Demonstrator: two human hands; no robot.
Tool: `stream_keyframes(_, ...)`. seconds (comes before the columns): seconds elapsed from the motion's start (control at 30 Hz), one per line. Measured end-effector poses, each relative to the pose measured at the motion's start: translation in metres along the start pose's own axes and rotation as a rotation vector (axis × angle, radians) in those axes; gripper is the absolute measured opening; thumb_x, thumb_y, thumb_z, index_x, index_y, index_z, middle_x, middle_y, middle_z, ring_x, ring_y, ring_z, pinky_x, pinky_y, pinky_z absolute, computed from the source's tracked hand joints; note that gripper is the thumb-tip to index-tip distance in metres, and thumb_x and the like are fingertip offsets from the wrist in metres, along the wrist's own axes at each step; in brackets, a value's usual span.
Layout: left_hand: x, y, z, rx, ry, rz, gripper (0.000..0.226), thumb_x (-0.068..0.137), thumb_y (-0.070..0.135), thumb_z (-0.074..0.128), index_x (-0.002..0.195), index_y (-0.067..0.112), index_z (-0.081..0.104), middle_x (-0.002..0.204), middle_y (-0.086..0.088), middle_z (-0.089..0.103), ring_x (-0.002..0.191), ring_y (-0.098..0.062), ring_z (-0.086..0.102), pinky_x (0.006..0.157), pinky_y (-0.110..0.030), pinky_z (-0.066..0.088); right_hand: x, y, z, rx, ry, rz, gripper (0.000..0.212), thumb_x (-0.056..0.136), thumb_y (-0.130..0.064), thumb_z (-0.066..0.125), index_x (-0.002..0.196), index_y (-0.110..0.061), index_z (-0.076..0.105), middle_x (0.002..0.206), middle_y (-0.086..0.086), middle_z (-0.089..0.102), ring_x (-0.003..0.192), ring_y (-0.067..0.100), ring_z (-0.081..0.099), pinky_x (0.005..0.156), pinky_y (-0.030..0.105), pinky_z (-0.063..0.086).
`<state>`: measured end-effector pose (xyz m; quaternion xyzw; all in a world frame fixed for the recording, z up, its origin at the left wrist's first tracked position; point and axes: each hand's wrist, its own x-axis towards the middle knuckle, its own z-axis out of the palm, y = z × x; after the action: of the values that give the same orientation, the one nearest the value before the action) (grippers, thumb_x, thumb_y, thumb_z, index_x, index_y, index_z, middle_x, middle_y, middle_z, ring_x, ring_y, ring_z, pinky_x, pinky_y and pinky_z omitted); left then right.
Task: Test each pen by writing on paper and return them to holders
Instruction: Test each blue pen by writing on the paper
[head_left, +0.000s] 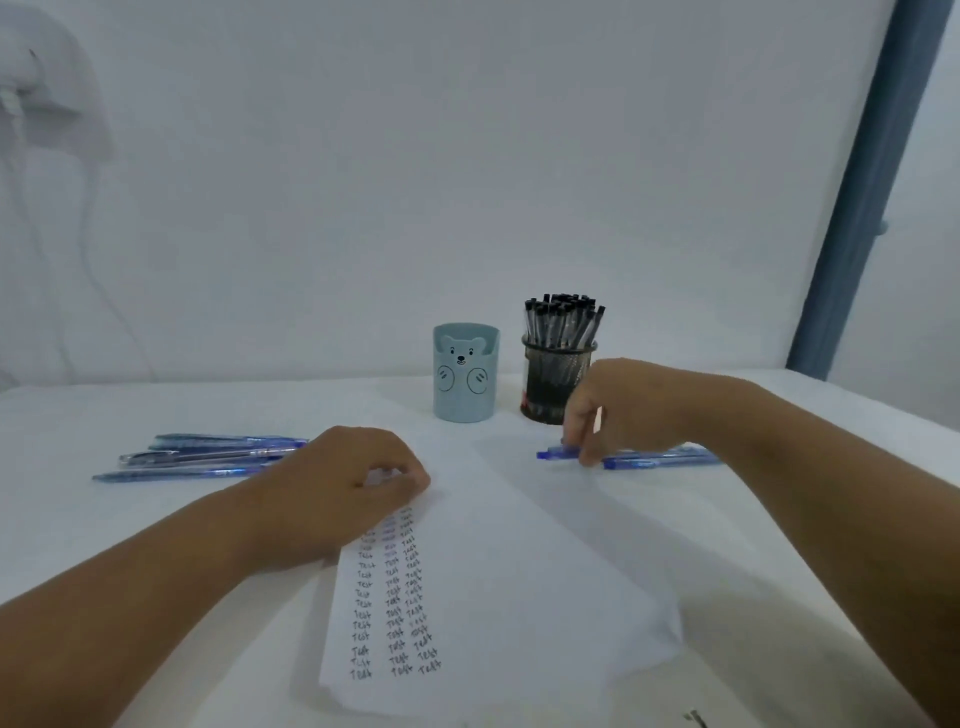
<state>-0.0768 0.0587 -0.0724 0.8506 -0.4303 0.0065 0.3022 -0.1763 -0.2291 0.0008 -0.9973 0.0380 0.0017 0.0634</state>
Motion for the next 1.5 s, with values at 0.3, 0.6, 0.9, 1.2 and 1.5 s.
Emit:
stream_keyframes(0.3,-0.002,0.0,0.0,0.036,0.004,0.041,0.036,0.071,0.066,0.07,0.1,0.044,0.071,0.112,0.033,0.064,0.107,0.011,0.058,0.091,-0.016,0.043,-0.029,0.043,0.006,-0.1,0.014,0.148,0.03,0.071,-0.01,0.086,0.072,-0.033,0.067,0.085,-0.008,0.071,0.085,0.016,0.065,0.08,0.031,0.055)
stream_keyframes(0.6,-0.002,0.002,0.0,-0.016,0.032,0.024,0.026,0.075,0.056,0.075,0.097,0.043,0.074,0.111,0.035,0.065,0.106,0.015,0.058,0.092,-0.016,0.042,-0.022,0.018,0.005,-0.097,0.013,0.05,0.03,0.077,0.002,0.074,0.095,-0.023,0.072,0.099,-0.006,0.066,0.093,0.017,0.062,0.077,0.03,0.052)
stream_keyframes(0.9,-0.001,-0.018,-0.052,0.086,0.187,-0.081,0.019,0.084,0.018,0.078,0.083,0.038,0.076,0.086,0.024,0.07,0.079,-0.011,0.062,0.074,-0.025,0.052,0.022,-0.078,0.017,0.003,-0.01,-0.23,0.012,0.094,-0.019,0.065,0.099,-0.03,0.068,0.106,-0.01,0.064,0.098,0.012,0.059,0.078,0.023,0.05)
stream_keyframes(1.2,-0.02,-0.055,-0.094,0.259,-0.05,-0.314,0.019,0.074,0.03,0.087,0.082,0.04,0.074,0.076,0.024,0.064,0.074,0.004,0.055,0.065,-0.011,0.039,0.073,-0.115,0.033,-0.019,-0.129,-0.306,0.022,0.083,-0.046,0.078,0.095,-0.029,0.07,0.098,-0.012,0.067,0.093,0.01,0.064,0.085,0.028,0.054)
stream_keyframes(1.5,-0.015,-0.072,-0.077,0.284,0.131,-0.229,0.024,0.077,0.032,0.085,0.094,0.042,0.071,0.095,0.012,0.06,0.084,0.009,0.05,0.07,-0.006,0.036,0.095,-0.096,0.051,0.302,-0.187,-0.329,0.021,0.08,-0.036,0.083,0.089,-0.021,0.071,0.067,-0.012,0.065,0.06,0.001,0.056,0.072,0.024,0.048)
